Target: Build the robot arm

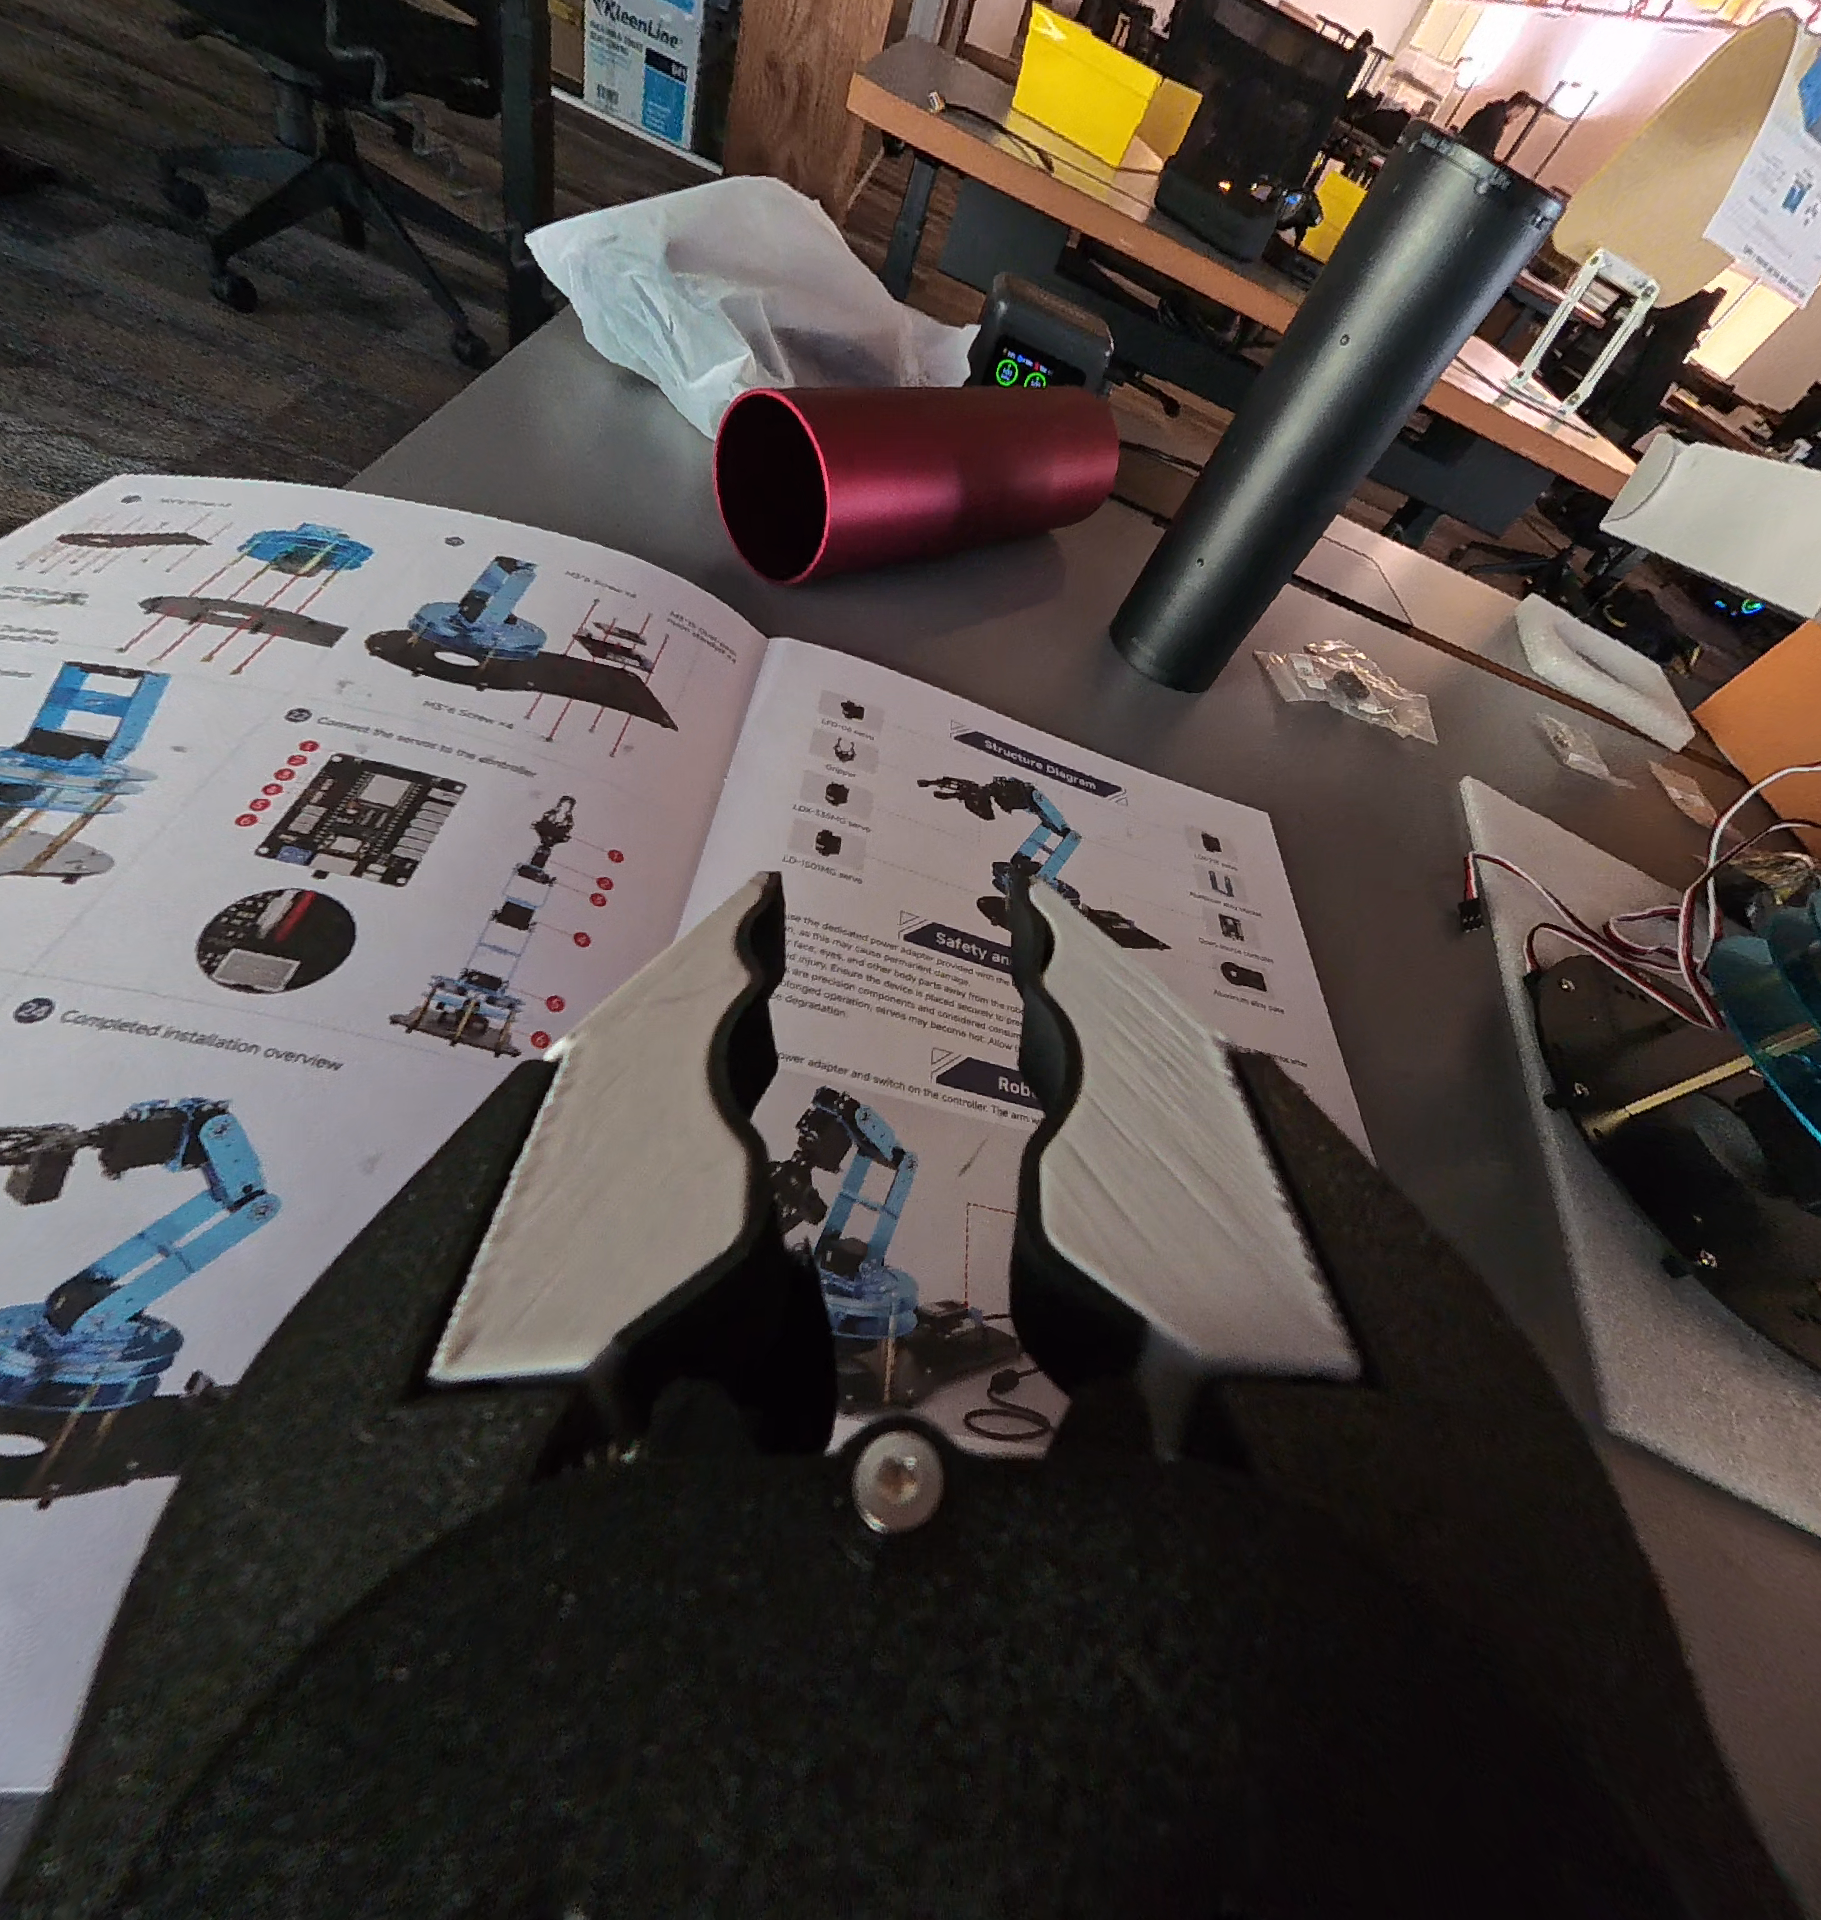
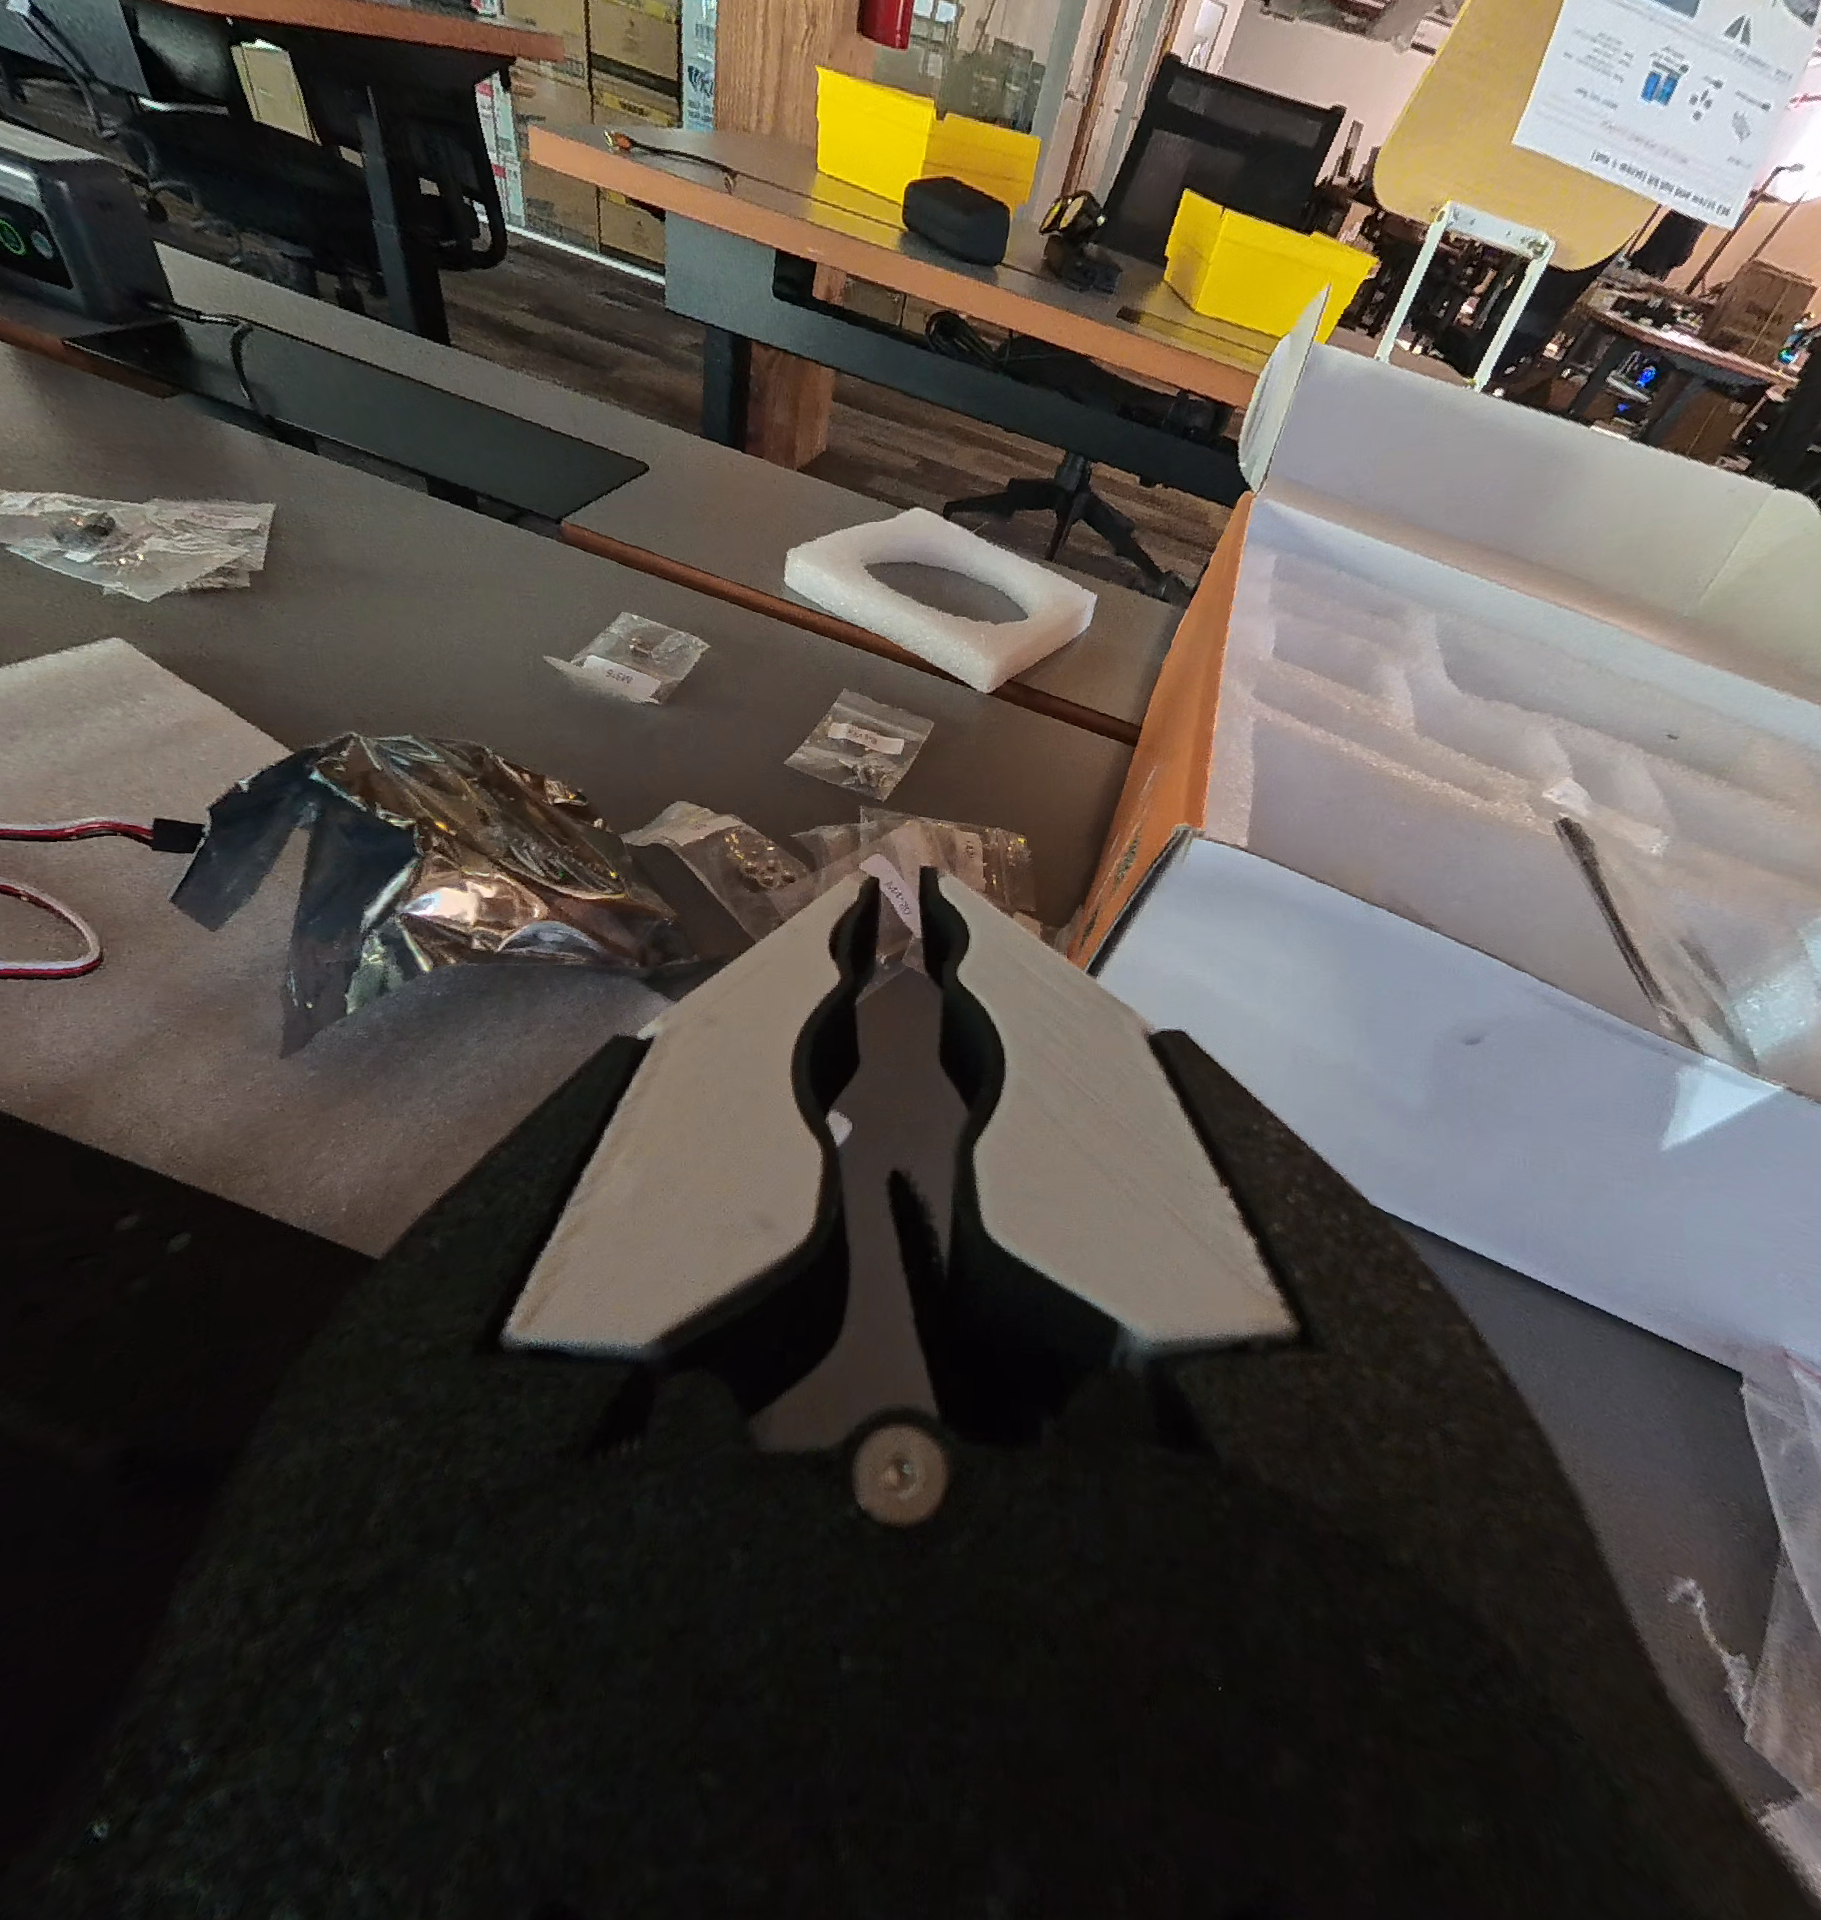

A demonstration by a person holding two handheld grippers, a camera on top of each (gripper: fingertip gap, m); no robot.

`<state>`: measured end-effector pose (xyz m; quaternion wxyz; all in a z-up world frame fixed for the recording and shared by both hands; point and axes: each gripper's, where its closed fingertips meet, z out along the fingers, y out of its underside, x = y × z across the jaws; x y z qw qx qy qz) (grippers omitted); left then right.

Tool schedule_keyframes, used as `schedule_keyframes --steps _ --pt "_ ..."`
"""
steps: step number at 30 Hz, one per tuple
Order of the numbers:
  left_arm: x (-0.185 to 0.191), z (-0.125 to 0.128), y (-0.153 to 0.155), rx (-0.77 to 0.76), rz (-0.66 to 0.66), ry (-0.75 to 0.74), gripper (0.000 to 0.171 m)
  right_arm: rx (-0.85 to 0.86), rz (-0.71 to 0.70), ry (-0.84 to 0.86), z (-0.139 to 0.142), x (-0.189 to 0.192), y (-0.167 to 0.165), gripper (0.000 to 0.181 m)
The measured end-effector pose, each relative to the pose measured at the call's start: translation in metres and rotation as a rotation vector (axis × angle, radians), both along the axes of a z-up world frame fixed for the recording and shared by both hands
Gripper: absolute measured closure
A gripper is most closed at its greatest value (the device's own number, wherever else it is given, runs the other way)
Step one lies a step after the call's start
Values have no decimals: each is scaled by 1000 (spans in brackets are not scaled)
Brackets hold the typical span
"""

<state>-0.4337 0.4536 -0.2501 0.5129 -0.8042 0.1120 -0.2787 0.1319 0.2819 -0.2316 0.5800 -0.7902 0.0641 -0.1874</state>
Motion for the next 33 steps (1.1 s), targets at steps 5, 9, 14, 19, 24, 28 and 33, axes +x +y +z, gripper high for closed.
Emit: schedule_keyframes --steps 5,9,14,19,24,28,33 --pt "3 -2 0 14 0 55 129 -9 21 -21 0 -5 1 175" --pt "2 0 1 45 22 94 130 -1 25 -2 1 -6 2 175" --pt "-7 8 1 117 108 136 131 16 50 18 4 -14 -2 176" --pt "-15 21 -3 256 228 272 131 -3 51 33 1 -14 -10 175" --pt "-13 14 1 268 274 439 131 -20 82 92 -5 -18 -13 176" --pt "-17 13 3 296 326 547 132 31 124 201 -4 -30 -16 176" --pt "-19 11 5 321 368 674 133 112 162 179 4 -48 -15 176"
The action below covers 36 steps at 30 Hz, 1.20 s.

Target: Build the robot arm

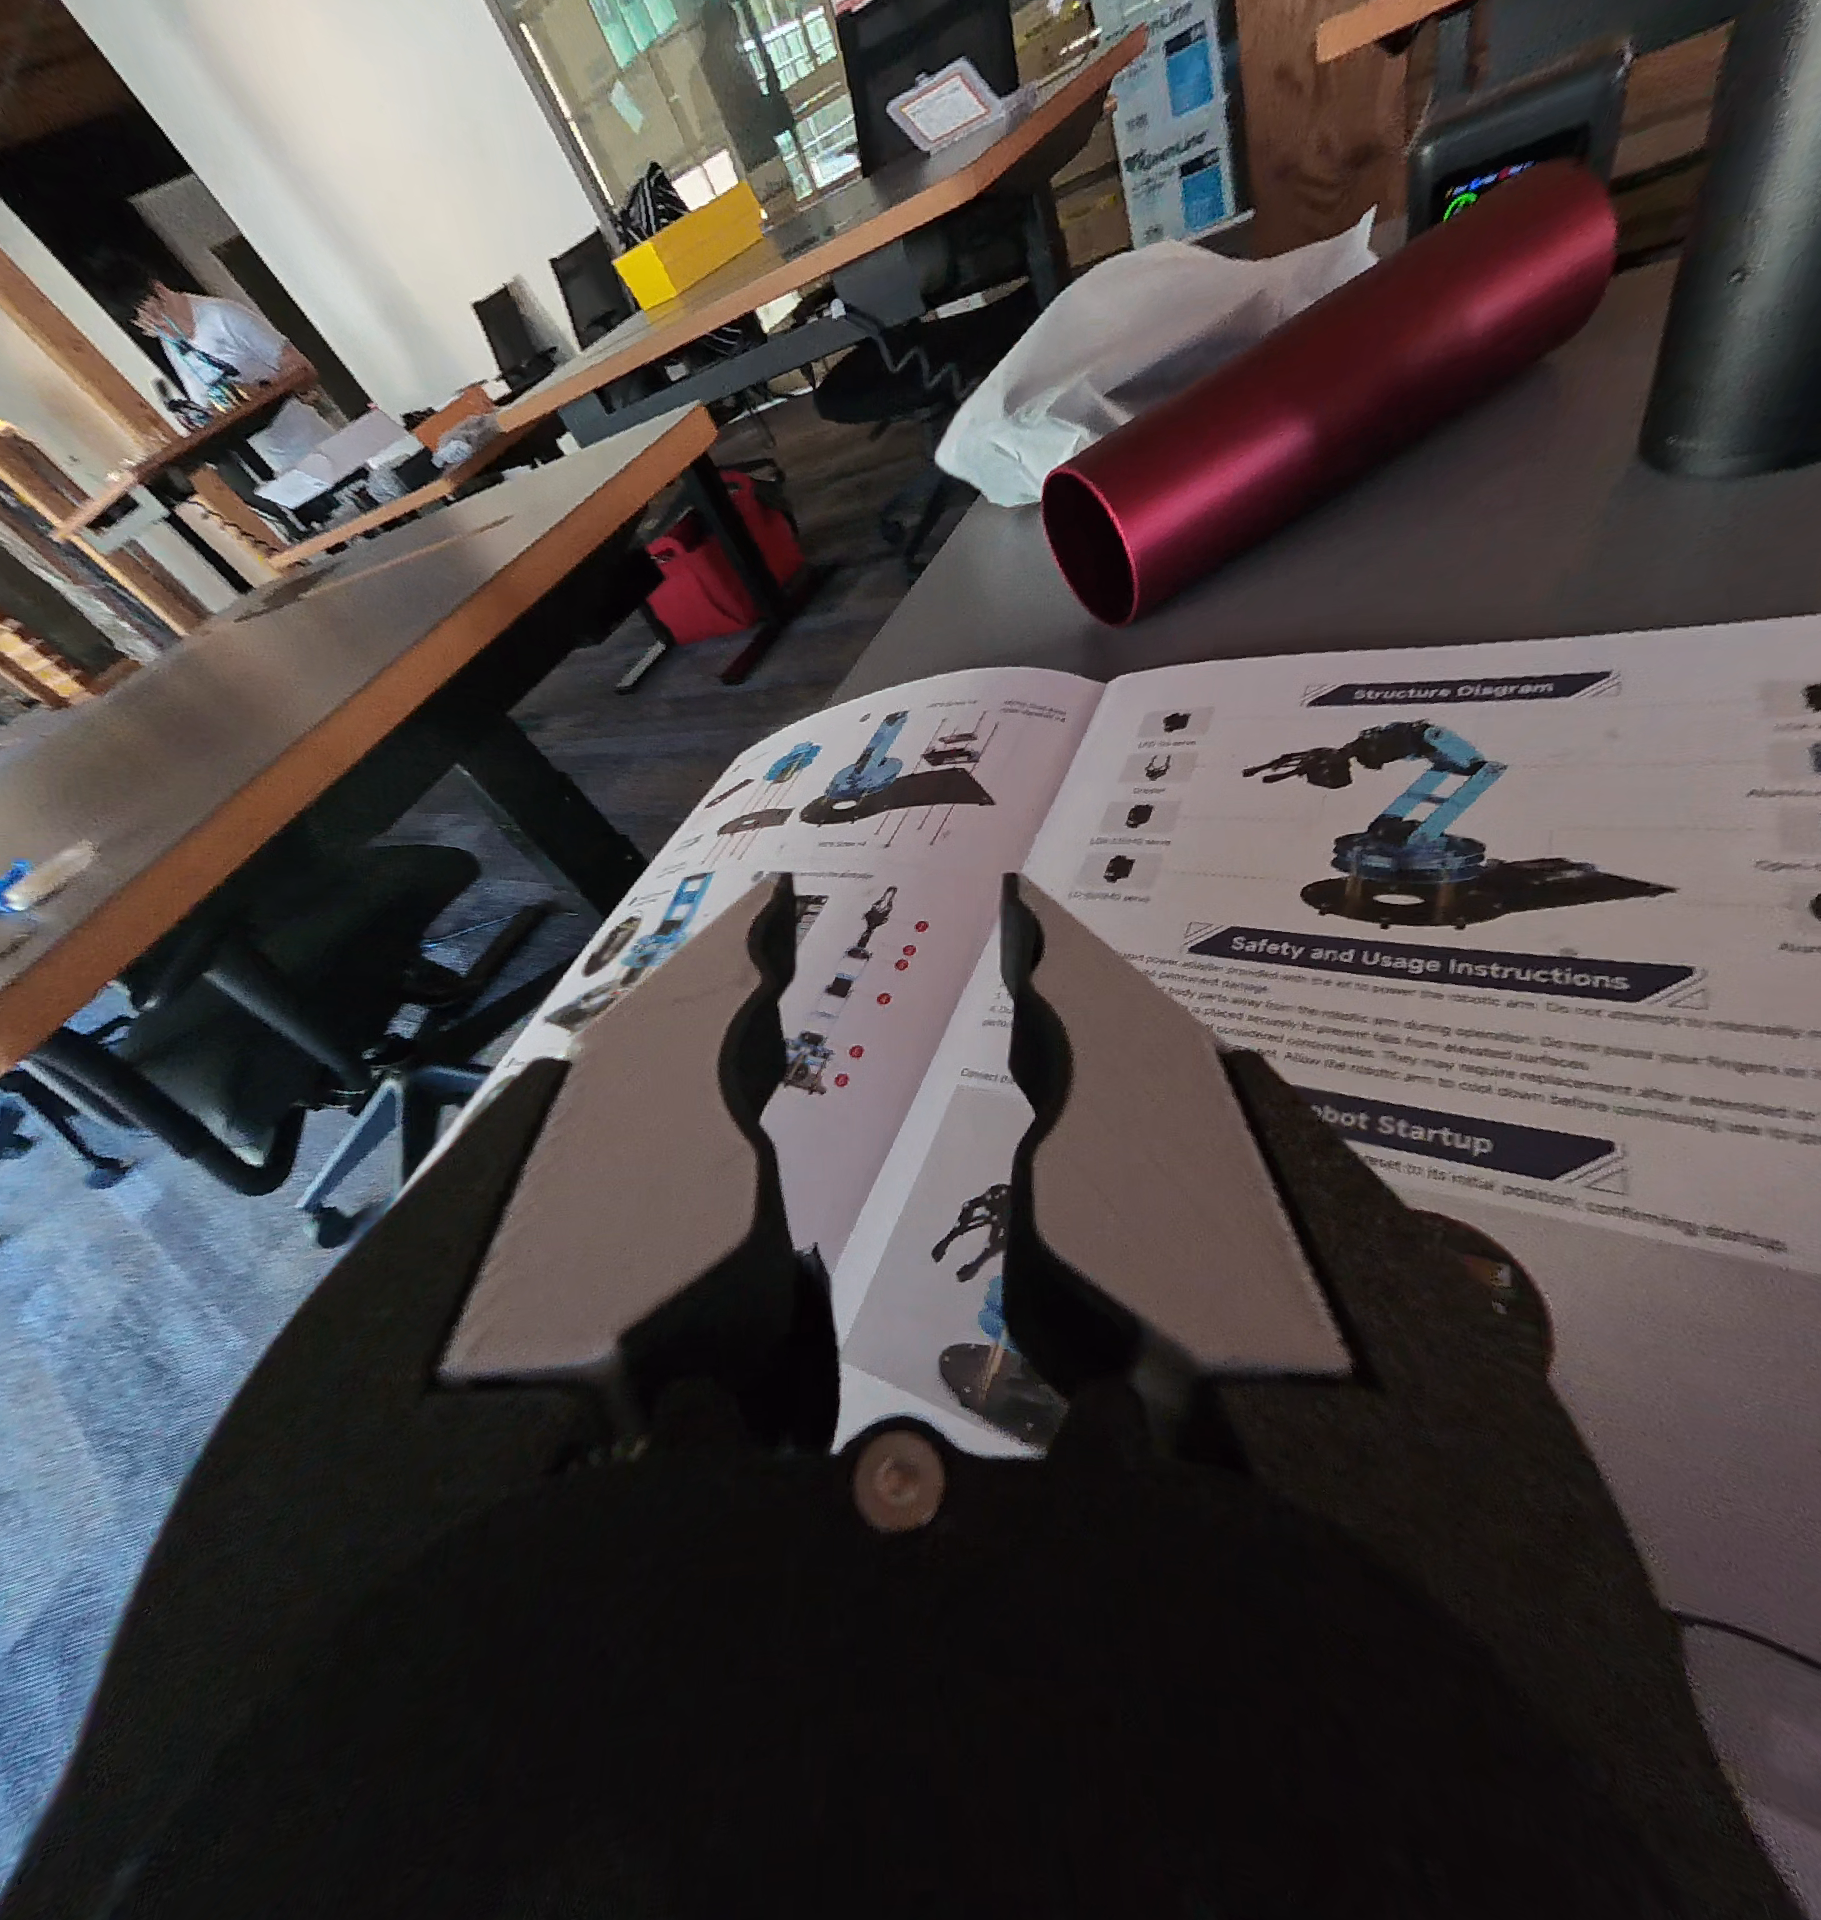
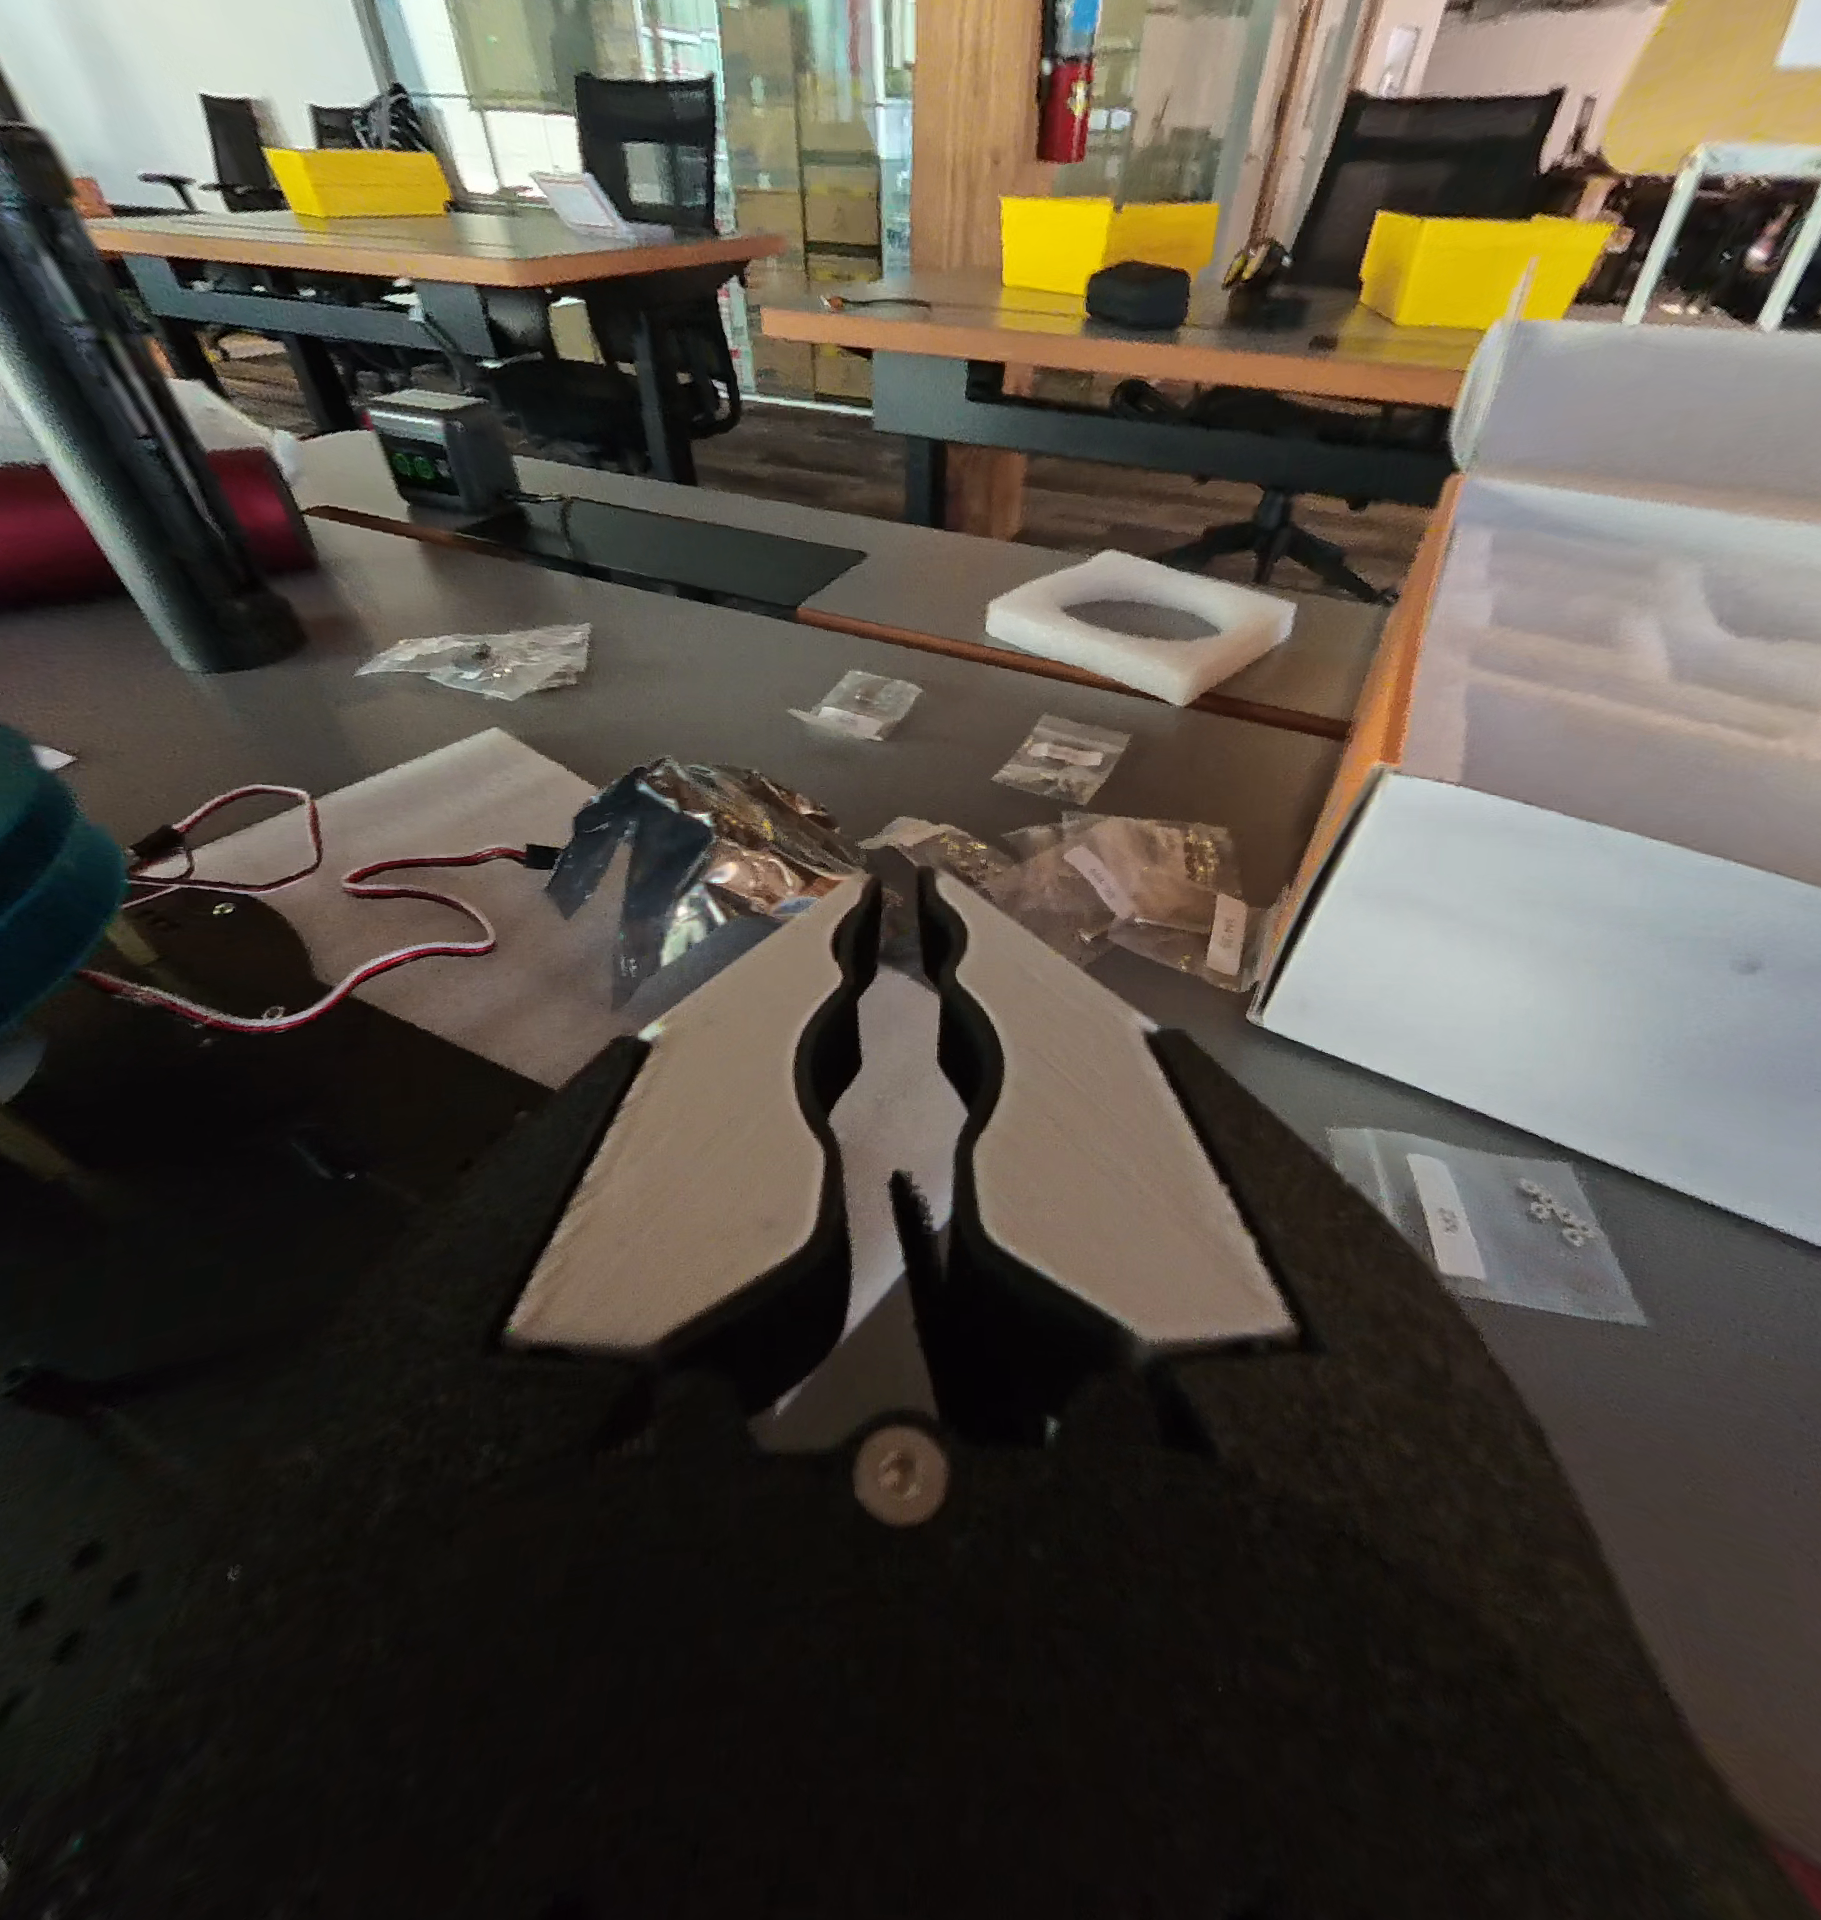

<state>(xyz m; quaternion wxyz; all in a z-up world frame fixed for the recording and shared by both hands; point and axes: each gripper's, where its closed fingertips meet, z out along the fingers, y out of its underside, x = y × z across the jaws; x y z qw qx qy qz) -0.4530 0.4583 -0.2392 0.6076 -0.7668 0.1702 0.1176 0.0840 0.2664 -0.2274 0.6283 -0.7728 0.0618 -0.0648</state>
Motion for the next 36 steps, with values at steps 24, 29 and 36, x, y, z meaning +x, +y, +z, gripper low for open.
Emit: schedule_keyframes --steps 24,29,36 --pt "-20 -3 5 31 185 246 139 6 67 102 -3 -5 2 173" --pt "-22 -2 4 41 199 247 140 -11 75 95 -6 -7 3 173" --pt "-17 -6 4 27 181 279 140 -28 77 73 -8 -9 5 173"
